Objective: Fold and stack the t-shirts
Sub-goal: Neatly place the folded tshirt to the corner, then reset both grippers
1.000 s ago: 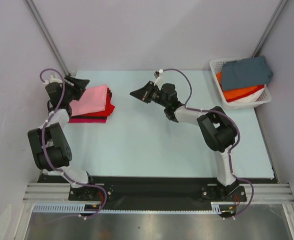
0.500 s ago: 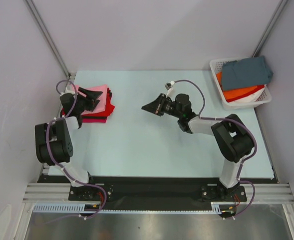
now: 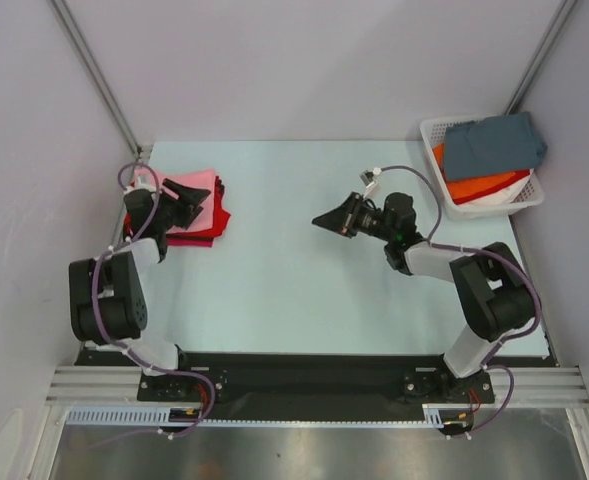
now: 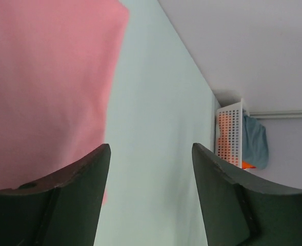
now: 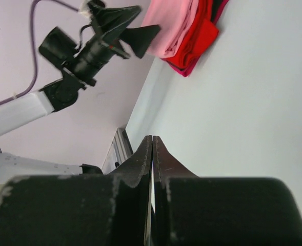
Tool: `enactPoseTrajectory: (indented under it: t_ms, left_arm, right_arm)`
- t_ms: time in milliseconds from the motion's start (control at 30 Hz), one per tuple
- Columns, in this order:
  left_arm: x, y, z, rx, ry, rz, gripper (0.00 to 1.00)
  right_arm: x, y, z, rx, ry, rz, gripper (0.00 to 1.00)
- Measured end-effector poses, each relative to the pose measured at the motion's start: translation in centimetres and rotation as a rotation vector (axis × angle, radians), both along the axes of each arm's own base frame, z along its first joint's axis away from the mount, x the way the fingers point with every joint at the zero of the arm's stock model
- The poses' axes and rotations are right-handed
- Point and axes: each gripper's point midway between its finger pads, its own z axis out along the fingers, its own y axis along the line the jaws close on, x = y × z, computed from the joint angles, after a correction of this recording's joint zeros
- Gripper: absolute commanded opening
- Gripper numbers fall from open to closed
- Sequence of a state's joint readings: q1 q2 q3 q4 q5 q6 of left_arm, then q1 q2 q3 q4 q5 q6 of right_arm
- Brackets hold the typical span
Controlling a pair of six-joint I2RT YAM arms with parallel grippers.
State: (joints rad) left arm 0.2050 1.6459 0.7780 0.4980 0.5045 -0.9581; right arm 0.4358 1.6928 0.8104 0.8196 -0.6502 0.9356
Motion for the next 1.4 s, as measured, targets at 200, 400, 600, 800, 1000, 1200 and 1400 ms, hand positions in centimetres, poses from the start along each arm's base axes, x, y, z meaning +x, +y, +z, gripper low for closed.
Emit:
enactPoseTrajectory:
  t_ms: [200, 400, 600, 800, 1000, 1200, 1400]
  left_arm:
    - [-3.0, -5.3, 8.8, 0.158, -0.188, -0.090, 0.72]
    - [-10.0, -11.9, 12.9, 0.256, -0.354, -0.209, 0.76]
    - [-14.9, -13.8, 9.3, 0.297, -0.332, -0.274, 0.81]
    - [-18.2, -13.4, 3.4, 0.400, -0.253, -0.315, 1.00]
    - [-19.9, -11.1, 1.0, 0.497, -0.248, -0.273, 1.00]
    - [-20.9, -9.6, -0.3, 0.536, -0.269, -0.226, 1.00]
    - [-21.0, -9.1, -1.2, 0.552, -0.254, -0.210, 1.00]
  right_arm:
    - [-0.5, -5.9, 1.7, -0.020, -0.048, -0.097, 0.04]
    - [-2.7, -9.5, 4.4, -0.161, -0.168, -0.243, 0.02]
    - [-5.2, -14.8, 4.8, -0.316, -0.258, -0.475, 0.07]
    - [-8.8, -19.4, -0.2, -0.450, -0.212, -0.626, 0.58]
    - [-10.9, -21.8, -2.7, -0.492, -0.189, -0.717, 0.90]
    - [-11.0, -23.9, -6.2, -0.538, -0.054, -0.827, 0.97]
    - [-10.8, -24.4, -7.1, -0.545, -0.001, -0.861, 0.99]
